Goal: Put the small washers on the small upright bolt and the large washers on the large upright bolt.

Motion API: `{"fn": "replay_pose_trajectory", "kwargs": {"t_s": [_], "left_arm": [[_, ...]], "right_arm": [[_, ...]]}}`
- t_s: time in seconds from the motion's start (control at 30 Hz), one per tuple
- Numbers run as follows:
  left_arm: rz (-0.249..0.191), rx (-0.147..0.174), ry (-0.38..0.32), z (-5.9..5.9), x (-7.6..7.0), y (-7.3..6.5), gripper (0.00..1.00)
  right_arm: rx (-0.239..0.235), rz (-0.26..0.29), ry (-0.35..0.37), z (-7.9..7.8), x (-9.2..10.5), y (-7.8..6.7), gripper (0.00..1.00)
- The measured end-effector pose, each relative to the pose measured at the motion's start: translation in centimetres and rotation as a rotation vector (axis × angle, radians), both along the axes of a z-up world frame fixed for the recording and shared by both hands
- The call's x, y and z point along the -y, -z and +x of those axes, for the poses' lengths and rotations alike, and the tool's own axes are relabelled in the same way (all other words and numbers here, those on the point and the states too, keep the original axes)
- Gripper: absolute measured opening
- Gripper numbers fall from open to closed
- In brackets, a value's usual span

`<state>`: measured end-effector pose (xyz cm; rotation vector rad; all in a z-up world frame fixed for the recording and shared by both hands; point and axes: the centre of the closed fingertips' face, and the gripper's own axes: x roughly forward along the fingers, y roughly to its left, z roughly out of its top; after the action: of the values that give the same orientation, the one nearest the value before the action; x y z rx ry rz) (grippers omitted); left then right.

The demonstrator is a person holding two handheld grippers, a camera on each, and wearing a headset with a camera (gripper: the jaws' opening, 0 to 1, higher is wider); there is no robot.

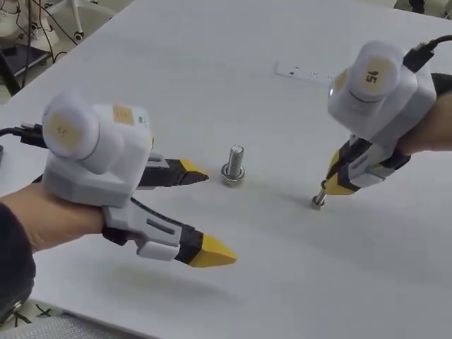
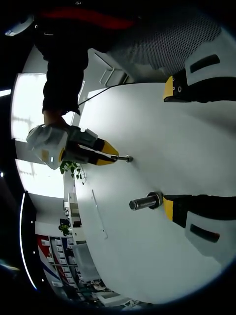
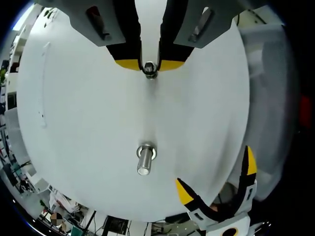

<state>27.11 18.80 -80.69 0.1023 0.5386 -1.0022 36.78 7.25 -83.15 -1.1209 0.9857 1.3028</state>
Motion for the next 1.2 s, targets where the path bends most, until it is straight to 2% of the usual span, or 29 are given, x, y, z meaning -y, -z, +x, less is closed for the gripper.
{"fn": "replay_pose_trajectory", "kwargs": {"t_s": [0.67, 1.2], "left_arm": [[0.007, -0.008, -0.006, 0.0, -0.2, 0.3, 0.76], [0.007, -0.01, -0.007, -0.1, -0.2, 0.3, 0.76]], "right_arm": [[-0.022, -0.023, 0.014, -0.1, 0.2, 3.2, 0.14], [-0.022, -0.006, 0.021, -0.2, -0.2, 3.0, 0.15]]}}
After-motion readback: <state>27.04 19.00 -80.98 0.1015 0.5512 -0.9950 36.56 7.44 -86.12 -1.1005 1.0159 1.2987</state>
